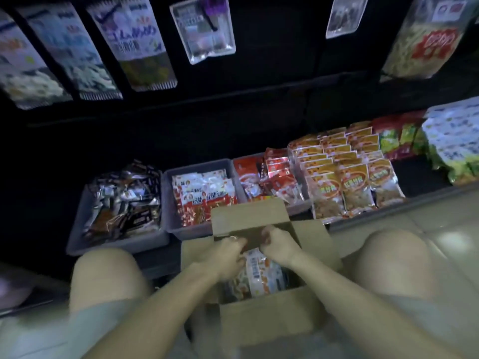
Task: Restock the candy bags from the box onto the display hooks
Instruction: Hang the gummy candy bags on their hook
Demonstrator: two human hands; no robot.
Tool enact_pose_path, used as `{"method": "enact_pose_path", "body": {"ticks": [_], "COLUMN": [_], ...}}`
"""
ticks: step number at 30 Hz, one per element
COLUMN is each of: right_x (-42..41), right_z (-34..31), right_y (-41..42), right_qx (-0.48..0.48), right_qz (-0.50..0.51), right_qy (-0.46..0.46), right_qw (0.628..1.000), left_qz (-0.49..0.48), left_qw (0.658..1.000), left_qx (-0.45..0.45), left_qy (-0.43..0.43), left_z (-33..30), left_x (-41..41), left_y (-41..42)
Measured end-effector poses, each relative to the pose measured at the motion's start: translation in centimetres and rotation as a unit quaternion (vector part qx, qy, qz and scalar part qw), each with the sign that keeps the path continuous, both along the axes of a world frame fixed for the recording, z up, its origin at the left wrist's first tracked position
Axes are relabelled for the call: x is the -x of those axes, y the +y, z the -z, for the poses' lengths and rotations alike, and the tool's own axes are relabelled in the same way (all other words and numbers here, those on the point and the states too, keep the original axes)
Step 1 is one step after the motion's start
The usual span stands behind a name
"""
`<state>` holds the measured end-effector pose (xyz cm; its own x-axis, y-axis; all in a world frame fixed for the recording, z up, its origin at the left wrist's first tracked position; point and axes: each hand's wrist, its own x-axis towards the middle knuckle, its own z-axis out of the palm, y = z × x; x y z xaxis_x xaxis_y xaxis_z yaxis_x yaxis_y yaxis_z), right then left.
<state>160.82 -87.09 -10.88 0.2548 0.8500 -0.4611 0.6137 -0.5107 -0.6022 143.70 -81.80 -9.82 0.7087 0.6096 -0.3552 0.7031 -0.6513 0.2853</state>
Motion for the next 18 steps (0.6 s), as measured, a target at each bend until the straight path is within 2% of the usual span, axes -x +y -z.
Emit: {"method": "enact_pose_path", "body": {"ticks": [3, 7, 12, 16, 18], "right_x": [-0.1, -0.6, -1.6, -2.0, -2.0], "right_z": [4.5, 8.4, 12.1, 14.1, 14.5], "right_y": [-1.2, -1.8, -1.8, -1.0, -0.8], "right_qx": [0.083, 0.117, 0.17, 0.183, 0.185], "right_qz": [-0.007, -0.002, 0.069, 0.091, 0.088], "right_qy": [0.014, 0.03, 0.089, 0.135, 0.155], "right_qw": [0.996, 0.993, 0.979, 0.969, 0.966], "left_qz": [0.022, 0.036, 0.076, 0.045, 0.049], "left_qw": [0.997, 0.992, 0.992, 0.993, 0.995], "left_qx": [-0.011, -0.055, -0.051, -0.071, -0.052], "left_qy": [0.067, 0.11, 0.09, 0.08, 0.071], "left_z": [3.6, 6.9, 9.5, 10.4, 10.2], "left_x": [1.3, 2.9, 4.4, 4.3, 4.4], "left_y": [-0.9, -1.4, -1.9, -1.8, -1.8]}}
